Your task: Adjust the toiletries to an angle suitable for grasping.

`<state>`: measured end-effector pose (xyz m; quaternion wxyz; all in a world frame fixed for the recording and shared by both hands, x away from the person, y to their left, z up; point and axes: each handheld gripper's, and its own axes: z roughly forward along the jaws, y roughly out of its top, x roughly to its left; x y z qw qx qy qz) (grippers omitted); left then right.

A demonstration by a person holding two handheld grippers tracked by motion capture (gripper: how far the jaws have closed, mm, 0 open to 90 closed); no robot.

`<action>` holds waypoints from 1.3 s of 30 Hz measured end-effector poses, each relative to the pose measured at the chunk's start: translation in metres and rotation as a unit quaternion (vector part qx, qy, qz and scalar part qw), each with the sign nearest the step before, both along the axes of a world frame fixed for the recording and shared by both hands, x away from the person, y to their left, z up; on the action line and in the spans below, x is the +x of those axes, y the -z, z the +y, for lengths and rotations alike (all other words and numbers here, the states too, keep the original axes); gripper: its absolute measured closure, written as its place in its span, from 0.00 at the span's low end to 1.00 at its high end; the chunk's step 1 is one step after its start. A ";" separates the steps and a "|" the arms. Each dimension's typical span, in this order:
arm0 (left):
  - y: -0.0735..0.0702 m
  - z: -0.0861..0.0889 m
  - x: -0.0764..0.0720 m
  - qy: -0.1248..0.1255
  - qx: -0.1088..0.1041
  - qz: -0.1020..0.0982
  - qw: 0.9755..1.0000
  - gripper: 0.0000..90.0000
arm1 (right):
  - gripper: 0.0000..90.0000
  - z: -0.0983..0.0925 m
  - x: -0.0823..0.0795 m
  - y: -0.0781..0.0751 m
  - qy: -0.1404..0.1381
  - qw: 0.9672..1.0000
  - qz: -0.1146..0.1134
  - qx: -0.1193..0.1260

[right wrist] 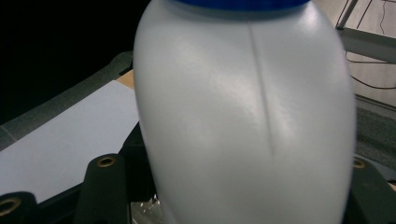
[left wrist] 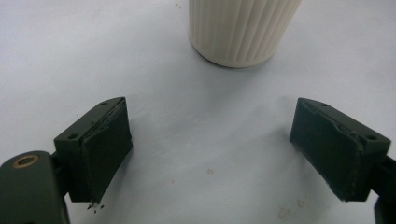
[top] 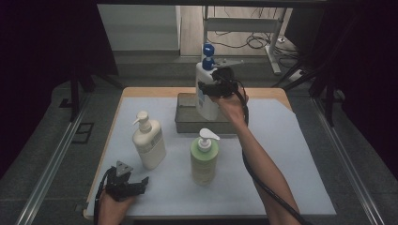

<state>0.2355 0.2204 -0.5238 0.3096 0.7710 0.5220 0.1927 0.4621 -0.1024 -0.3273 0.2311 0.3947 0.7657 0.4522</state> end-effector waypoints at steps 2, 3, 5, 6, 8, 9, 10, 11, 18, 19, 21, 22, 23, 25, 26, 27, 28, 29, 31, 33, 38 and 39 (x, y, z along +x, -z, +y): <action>0.000 0.000 0.000 0.000 0.000 0.001 1.000 0.14 | 0.45 0.004 0.003 0.002 -0.001 1.000 0.001 -0.001; 0.000 0.000 0.000 0.000 0.000 0.000 1.000 0.14 | 0.45 0.006 0.004 0.002 -0.001 1.000 0.000 -0.001; 0.000 0.000 0.000 0.000 0.000 0.000 1.000 0.14 | 0.45 0.010 0.007 0.003 0.001 1.000 0.000 -0.001; 0.000 0.000 0.000 0.000 -0.001 0.001 1.000 0.13 | 0.45 0.013 0.010 0.004 0.002 1.000 -0.001 -0.003; 0.000 0.000 0.000 0.000 -0.001 0.001 1.000 0.14 | 0.45 0.014 0.011 0.004 0.002 1.000 -0.001 -0.003; 0.000 0.000 0.000 0.000 -0.001 0.000 1.000 0.14 | 0.45 0.015 0.012 0.005 0.002 1.000 -0.001 -0.003; 0.000 0.000 0.000 0.000 0.000 0.000 1.000 0.14 | 0.45 0.016 0.014 0.006 0.003 1.000 0.000 -0.002; 0.000 0.000 0.000 0.000 -0.001 0.001 1.000 0.14 | 0.45 0.017 0.016 0.008 0.004 1.000 0.000 -0.001; 0.000 0.000 0.000 0.001 0.001 0.001 1.000 0.14 | 0.45 0.027 0.023 0.022 0.002 1.000 0.004 -0.003; 0.000 0.000 0.000 0.001 0.001 0.001 1.000 0.14 | 0.45 0.029 0.023 0.024 0.002 1.000 0.004 -0.005; 0.000 0.000 0.000 0.001 0.001 0.001 1.000 0.14 | 0.45 0.033 0.024 0.028 0.000 1.000 0.004 -0.007; 0.000 0.000 0.000 0.001 0.001 0.001 1.000 0.14 | 0.45 0.034 0.024 0.030 0.000 1.000 0.004 -0.007; 0.000 0.000 0.000 0.001 0.001 0.001 1.000 0.13 | 0.45 0.036 0.024 0.032 0.000 1.000 0.005 -0.008; 0.000 0.000 0.000 0.001 0.001 0.001 1.000 0.14 | 0.45 0.038 0.024 0.035 -0.002 1.000 0.007 -0.008; 0.000 0.000 0.000 0.001 0.001 0.001 1.000 0.14 | 0.45 0.039 0.024 0.036 -0.002 1.000 0.008 -0.007; 0.000 0.000 0.000 0.001 0.001 0.001 1.000 0.14 | 0.45 0.040 0.024 0.038 -0.003 1.000 0.010 -0.008; 0.000 0.000 0.000 0.001 0.001 0.001 1.000 0.13 | 0.45 0.041 0.024 0.040 -0.003 1.000 0.009 -0.009; 0.000 0.000 0.000 0.001 0.001 0.001 1.000 0.14 | 0.45 0.042 0.024 0.042 -0.004 1.000 0.012 -0.010; 0.000 0.000 0.000 0.000 0.000 0.001 1.000 0.14 | 0.45 0.043 0.024 0.045 -0.006 1.000 0.015 -0.012; 0.000 0.000 0.000 0.001 0.001 0.000 1.000 0.14 | 0.45 0.044 0.024 0.049 -0.007 1.000 0.018 -0.013; 0.000 0.000 0.000 0.001 0.001 0.000 1.000 0.14 | 0.44 0.043 0.023 0.058 -0.011 0.999 0.030 -0.018; 0.000 0.000 0.000 0.001 0.001 0.001 1.000 0.14 | 0.44 0.043 0.022 0.060 -0.012 0.999 0.032 -0.019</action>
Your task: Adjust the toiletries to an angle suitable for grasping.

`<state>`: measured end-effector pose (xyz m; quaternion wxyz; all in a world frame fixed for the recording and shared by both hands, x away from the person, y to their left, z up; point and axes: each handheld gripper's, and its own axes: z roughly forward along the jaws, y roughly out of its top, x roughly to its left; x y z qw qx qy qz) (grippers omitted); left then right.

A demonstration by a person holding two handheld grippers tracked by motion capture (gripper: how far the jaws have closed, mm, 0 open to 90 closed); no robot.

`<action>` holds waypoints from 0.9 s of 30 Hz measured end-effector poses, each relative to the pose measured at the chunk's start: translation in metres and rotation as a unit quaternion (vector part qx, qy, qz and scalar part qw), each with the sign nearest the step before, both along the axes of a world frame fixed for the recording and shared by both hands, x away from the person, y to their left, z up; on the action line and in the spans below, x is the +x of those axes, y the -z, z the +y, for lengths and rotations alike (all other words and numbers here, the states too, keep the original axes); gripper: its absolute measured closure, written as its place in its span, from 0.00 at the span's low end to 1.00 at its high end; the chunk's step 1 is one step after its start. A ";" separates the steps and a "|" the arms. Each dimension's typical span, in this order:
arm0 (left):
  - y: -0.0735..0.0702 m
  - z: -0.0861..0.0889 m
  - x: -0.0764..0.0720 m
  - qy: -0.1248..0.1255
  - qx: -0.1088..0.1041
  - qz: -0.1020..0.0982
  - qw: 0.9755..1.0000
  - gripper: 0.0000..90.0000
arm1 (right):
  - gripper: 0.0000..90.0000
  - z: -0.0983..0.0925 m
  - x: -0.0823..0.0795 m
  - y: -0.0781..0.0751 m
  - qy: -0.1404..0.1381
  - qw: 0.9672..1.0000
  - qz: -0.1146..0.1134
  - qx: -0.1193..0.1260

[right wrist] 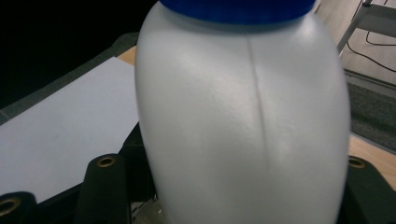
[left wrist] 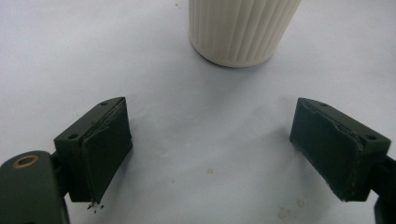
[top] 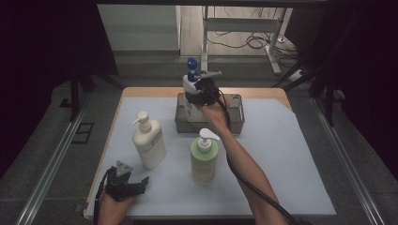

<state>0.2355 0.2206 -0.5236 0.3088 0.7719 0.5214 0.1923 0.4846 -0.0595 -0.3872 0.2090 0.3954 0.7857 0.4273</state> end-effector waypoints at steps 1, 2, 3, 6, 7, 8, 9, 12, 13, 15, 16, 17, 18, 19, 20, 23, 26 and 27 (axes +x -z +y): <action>0.000 0.000 0.000 0.000 -0.001 0.001 1.000 0.14 | 0.44 0.000 0.000 0.001 0.000 1.000 0.002 0.000; 0.000 0.000 0.000 0.000 -0.001 0.000 1.000 0.14 | 0.44 0.000 -0.001 0.002 -0.003 1.000 0.004 -0.001; 0.000 0.000 0.000 0.000 0.000 0.000 1.000 0.14 | 0.44 -0.001 -0.002 0.003 -0.004 1.000 0.005 -0.002; 0.000 0.000 0.000 0.000 0.000 0.000 1.000 0.14 | 0.44 -0.001 -0.005 0.005 -0.009 1.000 0.006 -0.003; 0.000 0.000 0.000 0.000 0.000 -0.001 1.000 0.14 | 0.45 -0.001 -0.005 0.006 -0.008 1.000 0.007 -0.003; 0.000 0.000 0.000 0.001 0.001 0.000 1.000 0.14 | 0.45 -0.001 -0.006 0.007 -0.007 1.000 0.006 -0.003; 0.000 0.000 0.000 0.001 0.001 0.000 1.000 0.14 | 0.45 -0.001 -0.007 0.008 -0.008 1.000 0.006 -0.004; 0.000 0.000 0.000 0.001 0.001 0.000 1.000 0.14 | 0.45 -0.002 -0.009 0.011 -0.009 1.000 0.009 -0.006; 0.000 0.000 0.000 0.001 0.001 0.000 1.000 0.14 | 0.45 -0.003 -0.009 0.012 -0.009 1.000 0.010 -0.006; 0.000 0.000 0.000 0.001 0.001 0.000 1.000 0.14 | 0.44 -0.004 -0.010 0.014 -0.009 1.000 0.012 -0.005; 0.000 0.000 0.000 0.001 0.001 0.000 1.000 0.14 | 0.44 -0.005 -0.010 0.014 -0.008 1.000 0.011 -0.005; 0.000 0.000 0.000 0.001 0.001 0.000 1.000 0.14 | 0.44 -0.005 -0.010 0.014 -0.009 1.000 0.011 -0.006; 0.000 0.000 0.000 0.001 0.001 0.000 1.000 0.14 | 0.44 -0.005 -0.010 0.014 -0.009 1.000 0.011 -0.006; 0.000 0.000 0.000 0.001 0.001 0.000 1.000 0.14 | 0.44 -0.005 -0.010 0.014 -0.009 1.000 0.011 -0.006; 0.000 0.000 0.000 0.000 0.002 -0.001 1.000 0.14 | 0.44 -0.004 -0.010 0.014 -0.011 1.000 0.013 -0.010; 0.000 0.000 0.000 0.001 0.001 0.000 1.000 0.14 | 0.44 -0.004 -0.010 0.013 -0.012 1.000 0.013 -0.013; 0.000 0.000 0.000 0.001 0.001 0.000 1.000 0.14 | 0.43 -0.005 -0.011 0.015 -0.013 1.000 0.011 -0.008; 0.000 0.000 0.000 0.001 0.001 0.000 1.000 0.14 | 0.43 -0.006 -0.011 0.015 -0.015 1.000 0.011 -0.006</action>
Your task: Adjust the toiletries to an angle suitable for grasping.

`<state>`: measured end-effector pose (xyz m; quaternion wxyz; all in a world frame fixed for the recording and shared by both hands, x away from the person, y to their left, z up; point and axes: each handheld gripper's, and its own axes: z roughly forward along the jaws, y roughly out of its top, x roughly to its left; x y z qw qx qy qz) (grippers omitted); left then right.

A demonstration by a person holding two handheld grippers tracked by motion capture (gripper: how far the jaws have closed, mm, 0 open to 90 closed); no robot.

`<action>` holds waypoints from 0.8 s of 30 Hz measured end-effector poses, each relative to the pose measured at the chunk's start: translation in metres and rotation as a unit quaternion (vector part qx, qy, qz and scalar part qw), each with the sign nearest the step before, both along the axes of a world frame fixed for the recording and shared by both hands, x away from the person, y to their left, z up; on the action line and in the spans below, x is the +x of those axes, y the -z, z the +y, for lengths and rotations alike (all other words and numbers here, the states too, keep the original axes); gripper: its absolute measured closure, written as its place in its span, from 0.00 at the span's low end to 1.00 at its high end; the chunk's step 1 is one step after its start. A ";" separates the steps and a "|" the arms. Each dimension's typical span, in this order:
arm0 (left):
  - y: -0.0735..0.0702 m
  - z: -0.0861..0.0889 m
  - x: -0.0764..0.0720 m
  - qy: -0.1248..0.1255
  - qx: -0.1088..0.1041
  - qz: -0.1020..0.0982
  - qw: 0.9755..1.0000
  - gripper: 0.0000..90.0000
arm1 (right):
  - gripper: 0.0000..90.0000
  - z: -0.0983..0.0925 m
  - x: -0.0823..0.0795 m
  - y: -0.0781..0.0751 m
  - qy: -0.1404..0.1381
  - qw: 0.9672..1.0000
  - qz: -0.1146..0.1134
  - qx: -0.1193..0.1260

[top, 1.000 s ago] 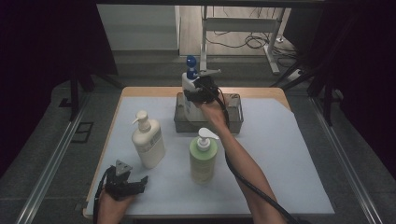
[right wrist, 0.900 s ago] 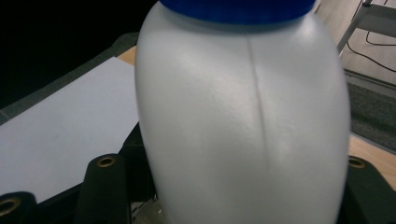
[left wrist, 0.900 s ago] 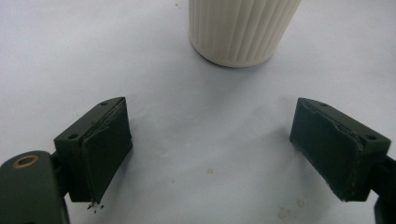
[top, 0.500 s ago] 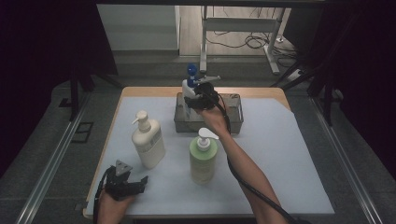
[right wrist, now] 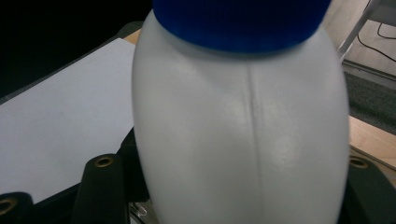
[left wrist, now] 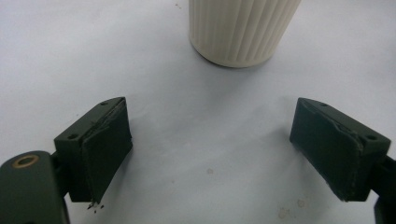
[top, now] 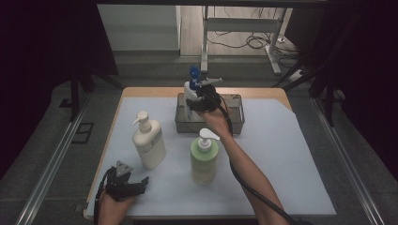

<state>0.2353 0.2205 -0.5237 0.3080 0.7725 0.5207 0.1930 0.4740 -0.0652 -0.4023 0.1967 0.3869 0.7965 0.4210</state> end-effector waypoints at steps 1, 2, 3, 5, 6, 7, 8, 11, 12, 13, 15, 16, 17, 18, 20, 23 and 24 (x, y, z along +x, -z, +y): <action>0.000 0.000 0.000 0.000 0.000 0.000 1.000 0.14 | 0.43 -0.001 0.000 0.000 -0.002 1.000 0.000 0.000; 0.000 0.000 0.000 0.000 0.000 0.000 1.000 0.14 | 0.43 -0.002 0.000 0.000 -0.007 1.000 0.000 0.001; 0.000 0.000 0.000 0.000 0.000 0.000 1.000 0.14 | 0.42 -0.003 0.000 0.000 -0.009 1.000 0.001 0.001; 0.000 0.000 0.000 0.000 0.000 0.000 1.000 0.14 | 0.42 -0.004 -0.001 0.000 -0.015 1.000 0.001 -0.002; 0.000 0.000 0.000 0.000 0.000 0.000 1.000 0.14 | 0.42 -0.004 -0.001 0.000 -0.016 1.000 0.001 -0.003; 0.000 0.000 0.000 0.000 0.000 0.000 1.000 0.14 | 0.42 -0.005 -0.002 0.000 -0.017 1.000 0.001 -0.002; 0.000 0.000 0.000 0.000 0.000 0.000 1.000 0.14 | 0.42 -0.006 -0.002 0.001 -0.017 1.000 0.000 -0.002; 0.000 0.000 0.000 0.000 0.000 0.000 1.000 0.14 | 0.42 -0.009 -0.004 0.003 -0.021 1.000 0.002 -0.004; 0.000 0.000 0.000 0.000 0.000 0.000 1.000 0.14 | 0.42 -0.011 -0.006 0.003 -0.024 1.000 0.004 -0.003; 0.000 0.000 0.000 0.000 0.000 0.000 1.000 0.14 | 0.42 -0.013 -0.006 0.004 -0.025 1.000 0.005 -0.003; 0.000 0.000 0.000 0.000 0.000 0.000 1.000 0.14 | 0.42 -0.015 -0.008 0.005 -0.029 1.000 0.008 -0.005; 0.000 0.000 0.000 0.000 0.000 0.000 1.000 0.14 | 0.42 -0.016 -0.009 0.005 -0.030 0.999 0.007 -0.007; 0.000 0.000 0.000 0.000 0.000 0.000 1.000 0.14 | 0.42 -0.017 -0.010 0.005 -0.032 0.999 0.007 -0.009; 0.000 0.000 0.000 0.000 0.000 0.000 1.000 0.14 | 0.42 -0.019 -0.011 0.006 -0.035 0.999 0.006 -0.011; 0.000 0.000 0.000 0.000 0.000 0.000 1.000 0.14 | 0.42 -0.022 -0.014 0.006 -0.037 0.999 0.006 -0.008; 0.000 0.000 0.000 0.000 0.000 -0.001 1.000 0.14 | 0.43 -0.027 -0.018 0.008 -0.040 0.999 0.010 -0.006; 0.000 0.000 0.000 0.000 0.000 -0.001 1.000 0.14 | 0.43 -0.028 -0.019 0.008 -0.040 0.999 0.012 -0.004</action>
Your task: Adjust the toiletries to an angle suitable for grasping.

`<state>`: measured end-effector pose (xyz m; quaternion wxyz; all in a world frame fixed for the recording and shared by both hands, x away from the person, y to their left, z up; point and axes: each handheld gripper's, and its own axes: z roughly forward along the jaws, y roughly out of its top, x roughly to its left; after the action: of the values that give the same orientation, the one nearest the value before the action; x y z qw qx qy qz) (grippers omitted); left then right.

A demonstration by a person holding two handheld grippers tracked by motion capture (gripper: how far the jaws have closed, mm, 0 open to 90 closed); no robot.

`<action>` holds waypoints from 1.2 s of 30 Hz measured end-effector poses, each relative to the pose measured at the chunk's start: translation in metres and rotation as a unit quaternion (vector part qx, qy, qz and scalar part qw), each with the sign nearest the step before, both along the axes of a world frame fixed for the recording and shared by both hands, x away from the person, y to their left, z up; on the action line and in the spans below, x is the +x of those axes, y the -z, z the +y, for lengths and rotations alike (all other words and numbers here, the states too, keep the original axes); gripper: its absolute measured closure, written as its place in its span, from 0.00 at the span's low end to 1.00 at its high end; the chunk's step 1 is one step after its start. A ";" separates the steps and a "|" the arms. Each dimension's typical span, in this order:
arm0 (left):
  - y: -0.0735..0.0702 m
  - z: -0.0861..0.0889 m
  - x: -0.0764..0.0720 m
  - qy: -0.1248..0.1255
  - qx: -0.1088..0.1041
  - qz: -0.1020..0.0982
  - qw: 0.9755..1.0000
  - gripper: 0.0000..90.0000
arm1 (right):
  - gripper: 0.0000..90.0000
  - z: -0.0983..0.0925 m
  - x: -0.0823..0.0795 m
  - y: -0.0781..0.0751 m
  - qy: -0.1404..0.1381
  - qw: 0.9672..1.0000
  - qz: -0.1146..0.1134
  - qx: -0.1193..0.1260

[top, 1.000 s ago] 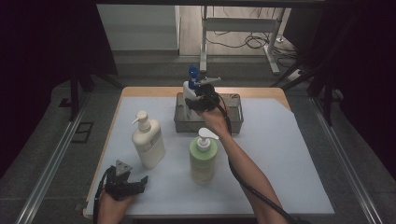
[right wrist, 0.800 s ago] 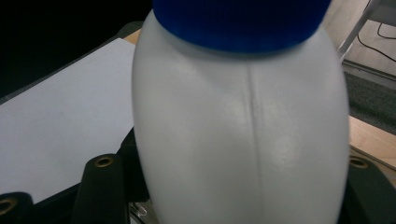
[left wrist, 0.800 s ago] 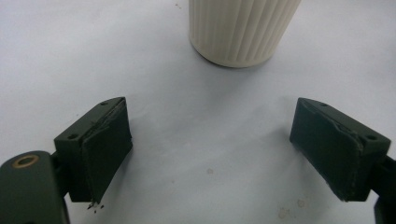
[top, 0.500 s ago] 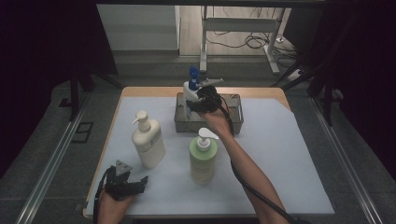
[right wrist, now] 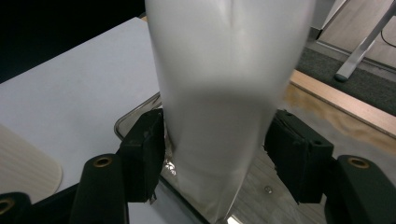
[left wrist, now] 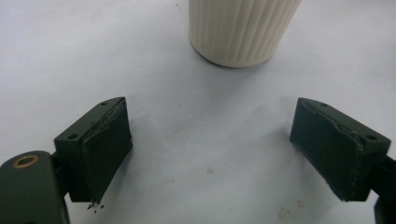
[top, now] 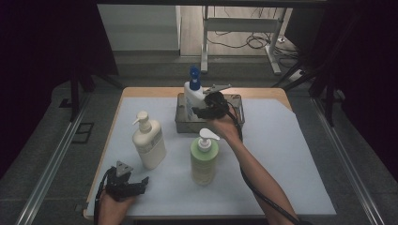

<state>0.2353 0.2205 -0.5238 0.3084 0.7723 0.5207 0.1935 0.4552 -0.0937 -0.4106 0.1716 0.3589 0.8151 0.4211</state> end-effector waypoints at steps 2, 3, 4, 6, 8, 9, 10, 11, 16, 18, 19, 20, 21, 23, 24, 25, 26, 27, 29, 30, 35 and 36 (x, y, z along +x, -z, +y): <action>0.000 0.000 0.000 0.000 0.000 0.000 1.000 0.14 | 0.44 -0.004 -0.002 0.002 -0.001 1.000 0.004 0.002; 0.000 0.000 0.000 0.000 0.000 0.000 1.000 0.14 | 0.46 -0.006 -0.002 0.002 -0.001 1.000 0.006 0.003; 0.000 0.000 0.000 0.000 0.000 0.000 1.000 0.14 | 0.47 -0.009 -0.003 0.003 -0.005 1.000 0.010 0.006; 0.000 0.000 0.000 0.000 0.000 0.000 1.000 0.14 | 0.49 -0.012 -0.005 0.004 -0.006 1.000 0.012 0.011; 0.000 0.000 0.000 0.000 0.000 0.000 1.000 0.14 | 0.51 -0.016 -0.007 0.006 -0.008 1.000 0.019 0.010; 0.000 0.000 0.000 0.000 0.000 0.000 1.000 0.14 | 0.52 -0.017 -0.008 0.006 -0.009 1.000 0.020 0.011; 0.000 0.000 0.000 0.000 0.000 0.000 1.000 0.14 | 0.54 -0.019 -0.009 0.007 -0.011 1.000 0.021 0.011; 0.000 0.000 0.000 0.000 0.000 0.000 1.000 0.14 | 0.55 -0.021 -0.010 0.007 -0.010 1.000 0.022 0.011; 0.000 0.000 0.000 0.000 0.000 0.000 1.000 0.14 | 0.63 -0.032 -0.010 0.012 -0.003 1.000 0.027 0.009; 0.000 0.000 0.000 0.000 0.000 0.000 1.000 0.14 | 0.68 -0.036 -0.008 0.014 0.004 1.000 0.030 0.008; 0.000 0.000 0.000 0.000 0.000 0.000 1.000 0.14 | 0.70 -0.037 -0.007 0.015 0.008 1.000 0.029 0.009; 0.000 0.000 0.000 0.000 0.000 0.000 1.000 0.14 | 0.72 -0.038 -0.005 0.015 0.012 0.999 0.030 0.013; 0.000 0.000 0.000 0.000 0.000 0.000 1.000 0.14 | 0.74 -0.039 -0.005 0.016 0.015 0.999 0.033 0.015; 0.000 0.000 0.000 0.000 0.000 0.000 1.000 0.14 | 0.80 -0.038 -0.002 0.017 0.018 0.999 0.033 0.009; 0.000 0.000 0.000 0.000 0.000 0.000 1.000 0.14 | 0.82 -0.038 -0.001 0.018 0.019 0.999 0.034 0.008; 0.000 0.000 0.000 0.000 0.000 0.000 1.000 0.14 | 0.85 -0.037 0.001 0.019 0.021 0.999 0.038 0.009; 0.000 0.000 0.000 0.000 0.000 0.000 1.000 0.14 | 0.88 -0.036 0.003 0.020 0.022 0.999 0.040 0.008; 0.000 0.000 0.000 0.000 0.000 0.000 1.000 0.14 | 0.90 -0.035 0.004 0.021 0.022 0.999 0.040 0.006; 0.000 0.000 0.000 0.000 0.000 0.000 1.000 0.14 | 0.94 -0.033 0.006 0.023 0.026 0.999 0.040 0.003; 0.000 0.000 0.000 0.000 0.000 0.000 1.000 0.14 | 0.95 -0.031 0.008 0.023 0.028 0.999 0.043 0.002; 0.000 0.000 0.000 0.000 0.000 0.000 1.000 0.14 | 0.98 -0.024 0.016 0.026 0.034 0.998 0.045 -0.003; 0.000 0.000 0.000 0.000 0.000 0.000 1.000 0.14 | 0.98 -0.023 0.018 0.026 0.035 0.998 0.046 -0.002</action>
<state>0.2353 0.2204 -0.5237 0.3079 0.7724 0.5208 0.1934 0.4728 -0.1167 -0.4368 0.1499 0.4057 0.8100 0.3961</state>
